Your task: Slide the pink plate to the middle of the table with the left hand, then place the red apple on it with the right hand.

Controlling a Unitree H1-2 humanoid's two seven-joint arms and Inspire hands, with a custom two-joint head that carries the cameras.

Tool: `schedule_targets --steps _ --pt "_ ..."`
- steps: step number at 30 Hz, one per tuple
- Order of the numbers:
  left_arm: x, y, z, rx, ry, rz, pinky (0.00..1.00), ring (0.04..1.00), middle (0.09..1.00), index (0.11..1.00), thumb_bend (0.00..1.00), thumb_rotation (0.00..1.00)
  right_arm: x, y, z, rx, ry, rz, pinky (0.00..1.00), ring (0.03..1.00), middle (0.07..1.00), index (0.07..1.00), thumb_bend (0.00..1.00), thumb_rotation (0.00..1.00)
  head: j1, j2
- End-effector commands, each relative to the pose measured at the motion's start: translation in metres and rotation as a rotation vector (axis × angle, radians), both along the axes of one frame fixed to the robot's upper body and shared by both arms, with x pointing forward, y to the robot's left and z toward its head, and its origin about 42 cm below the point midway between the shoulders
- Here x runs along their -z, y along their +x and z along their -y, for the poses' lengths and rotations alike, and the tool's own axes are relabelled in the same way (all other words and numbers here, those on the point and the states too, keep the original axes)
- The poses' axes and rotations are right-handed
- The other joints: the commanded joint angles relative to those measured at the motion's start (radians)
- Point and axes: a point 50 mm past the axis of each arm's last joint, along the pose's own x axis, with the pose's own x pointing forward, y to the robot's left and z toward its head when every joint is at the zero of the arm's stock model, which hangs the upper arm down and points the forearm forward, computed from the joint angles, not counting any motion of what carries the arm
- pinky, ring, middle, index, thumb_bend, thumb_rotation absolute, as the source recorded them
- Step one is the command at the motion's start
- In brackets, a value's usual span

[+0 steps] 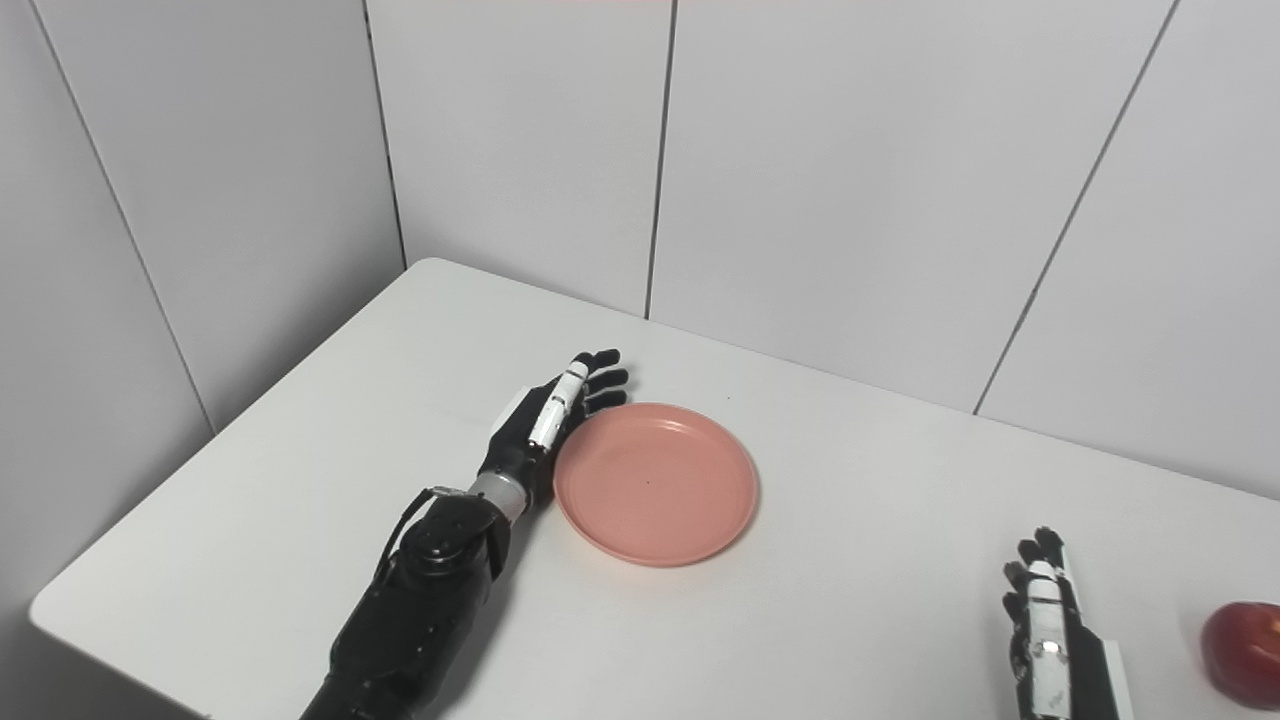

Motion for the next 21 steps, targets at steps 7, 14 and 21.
schedule_targets --steps 7,14,21 --pt "-0.004 -0.004 0.035 0.064 -0.047 -0.030 0.85 0.868 0.870 0.845 0.33 1.00 -0.019 0.009 -0.007 -0.015 0.003 0.120 1.00 0.973 0.979 0.979 0.18 1.00 -0.042 0.020" --pt "-0.010 -0.010 0.050 0.113 -0.044 -0.021 0.86 0.881 0.884 0.863 0.32 1.00 -0.021 0.009 -0.012 -0.005 -0.015 0.119 1.00 0.962 0.973 0.976 0.19 1.00 -0.083 0.038" --pt "-0.014 -0.014 0.064 0.125 -0.058 -0.028 0.85 0.869 0.874 0.858 0.32 1.00 -0.024 0.010 -0.015 -0.013 -0.035 0.129 0.98 0.945 0.956 0.963 0.19 1.00 -0.125 0.060"
